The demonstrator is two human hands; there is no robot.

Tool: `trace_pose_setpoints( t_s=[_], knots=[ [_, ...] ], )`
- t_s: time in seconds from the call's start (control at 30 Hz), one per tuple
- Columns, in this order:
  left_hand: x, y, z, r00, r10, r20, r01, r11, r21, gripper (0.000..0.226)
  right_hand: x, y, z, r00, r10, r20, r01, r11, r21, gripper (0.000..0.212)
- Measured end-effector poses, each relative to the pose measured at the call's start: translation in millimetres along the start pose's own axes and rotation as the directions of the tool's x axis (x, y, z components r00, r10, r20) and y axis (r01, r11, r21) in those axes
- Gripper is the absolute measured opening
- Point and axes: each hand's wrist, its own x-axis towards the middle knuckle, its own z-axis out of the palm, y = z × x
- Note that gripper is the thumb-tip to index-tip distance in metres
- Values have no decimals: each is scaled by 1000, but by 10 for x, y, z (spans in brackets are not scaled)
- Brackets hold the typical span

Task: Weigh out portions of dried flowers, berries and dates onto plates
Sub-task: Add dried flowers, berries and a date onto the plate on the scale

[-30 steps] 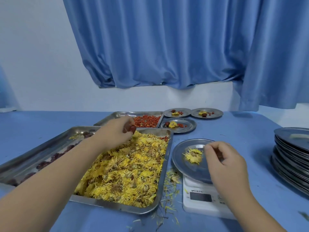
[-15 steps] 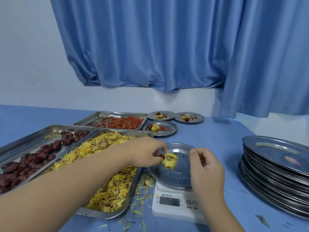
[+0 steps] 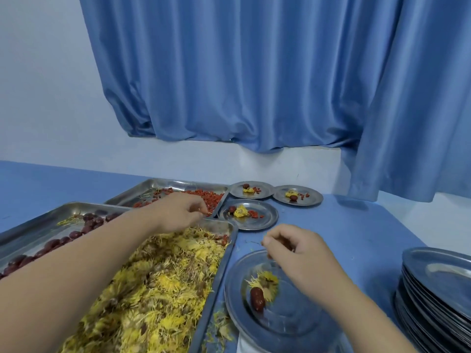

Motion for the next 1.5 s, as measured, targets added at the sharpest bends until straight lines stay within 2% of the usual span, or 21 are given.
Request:
trace_pose_setpoints(
  t_s=[0.13, 0.23, 0.33, 0.43, 0.53, 0.7, 0.83, 0.93, 1.03, 1.3, 1.4, 1.5],
  knots=[
    [166, -575, -44, 973, -209, -102, 204, 977, -63, 11, 317, 98, -81, 997, -49, 55, 54, 994, -90, 11],
    [353, -835, -76, 950, -293, -105, 298, 954, 38, 11, 492, 231, -150, 997, -27, 73, 35, 994, -108, 9],
    [619, -879, -43, 956, -277, -92, 287, 949, 132, 9, 594, 413, -228, 997, 24, 79, -11, 987, -161, 11],
    [932, -817, 118, 960, -279, -22, 278, 940, 196, 13, 623, 590, -288, 998, 58, 40, -49, 978, -201, 12],
    [1212, -729, 319, 949, -309, 60, 290, 934, 210, 29, 635, 702, -303, 999, 48, -9, -49, 979, -196, 13],
    [1501, -598, 582, 915, -345, 209, 301, 929, 216, 48, 652, 789, -270, 998, 63, 6, -61, 981, -183, 17],
    [1602, -563, 710, 893, -376, 246, 323, 918, 231, 47, 647, 812, -291, 997, 73, -28, -77, 986, -145, 16],
    [1631, -527, 750, 880, -354, 318, 323, 935, 146, 44, 659, 809, -303, 996, 78, -47, -83, 991, -108, 16],
    [1629, -504, 703, 886, -363, 290, 347, 932, 105, 36, 666, 815, -297, 996, 79, -52, -84, 991, -105, 16],
    [1611, -574, 702, 873, -447, 196, 406, 888, 215, 24, 661, 854, -270, 996, 76, -45, -81, 990, -112, 17],
    [1606, -547, 735, 872, -466, 147, 416, 866, 278, 34, 663, 859, -278, 996, 69, -57, -75, 992, -102, 17],
    [1615, -499, 742, 865, -451, 219, 389, 879, 275, 48, 661, 882, -283, 995, 79, -67, -85, 992, -96, 18]
  ],
)
